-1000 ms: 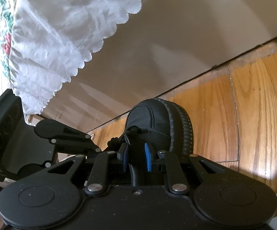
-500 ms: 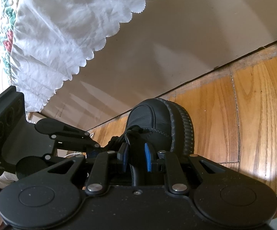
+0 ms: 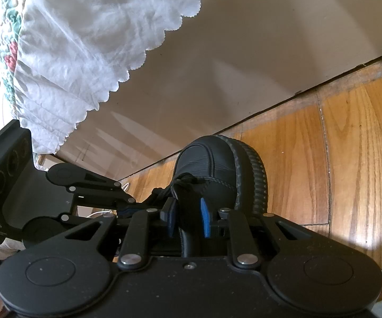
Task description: Lace up shoes with both hands
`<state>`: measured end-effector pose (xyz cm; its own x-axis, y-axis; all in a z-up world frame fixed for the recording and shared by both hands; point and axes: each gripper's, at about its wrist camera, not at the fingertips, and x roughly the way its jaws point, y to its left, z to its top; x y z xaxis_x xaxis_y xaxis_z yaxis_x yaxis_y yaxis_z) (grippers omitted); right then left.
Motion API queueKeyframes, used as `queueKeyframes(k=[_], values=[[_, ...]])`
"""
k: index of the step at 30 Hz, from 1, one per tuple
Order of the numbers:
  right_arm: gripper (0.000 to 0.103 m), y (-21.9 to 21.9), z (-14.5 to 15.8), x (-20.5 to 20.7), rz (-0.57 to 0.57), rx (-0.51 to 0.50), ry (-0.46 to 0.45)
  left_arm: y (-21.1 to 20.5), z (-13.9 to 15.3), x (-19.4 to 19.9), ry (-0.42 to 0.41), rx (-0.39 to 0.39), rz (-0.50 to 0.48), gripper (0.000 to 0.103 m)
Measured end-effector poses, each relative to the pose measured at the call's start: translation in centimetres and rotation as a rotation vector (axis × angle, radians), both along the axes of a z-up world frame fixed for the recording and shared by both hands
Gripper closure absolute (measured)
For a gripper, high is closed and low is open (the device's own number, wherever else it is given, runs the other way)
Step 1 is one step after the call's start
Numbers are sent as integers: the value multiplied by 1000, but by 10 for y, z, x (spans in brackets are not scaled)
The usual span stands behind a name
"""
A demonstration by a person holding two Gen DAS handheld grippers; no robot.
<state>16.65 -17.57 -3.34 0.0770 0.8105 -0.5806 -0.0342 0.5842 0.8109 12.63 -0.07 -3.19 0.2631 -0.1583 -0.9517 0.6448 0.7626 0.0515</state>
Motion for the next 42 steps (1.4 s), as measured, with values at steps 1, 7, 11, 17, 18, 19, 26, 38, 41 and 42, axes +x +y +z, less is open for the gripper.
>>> queueKeyframes(k=[1,7,11,17,18,19,26,38,41,42], values=[[82,0,0,0,1,0,-1,-1,0,0,1,3,-2,102],[82,1,0,0,3,0,-2,-4,-1,3,13,10,-4,102],[82,1,-1,0,6,1,-3,-4,-2,4,12,5,7,102],[81,6,4,0,37,-5,-36,-4,-3,2,-20,-5,-1,102],[81,8,5,0,52,-7,-47,-4,-3,0,-33,-4,-10,102],[80,9,6,0,64,-4,-52,-4,-3,-1,-52,-7,-18,102],[77,-7,2,5,-19,131,0,2,-9,-9,-152,-80,-18,102],[75,1,-27,9,-118,116,114,10,-12,-15,-216,-170,2,102],[98,7,-27,8,-106,115,101,10,-12,-14,-210,-172,14,101],[98,7,-26,7,-109,113,97,10,-12,-14,-210,-172,19,100]])
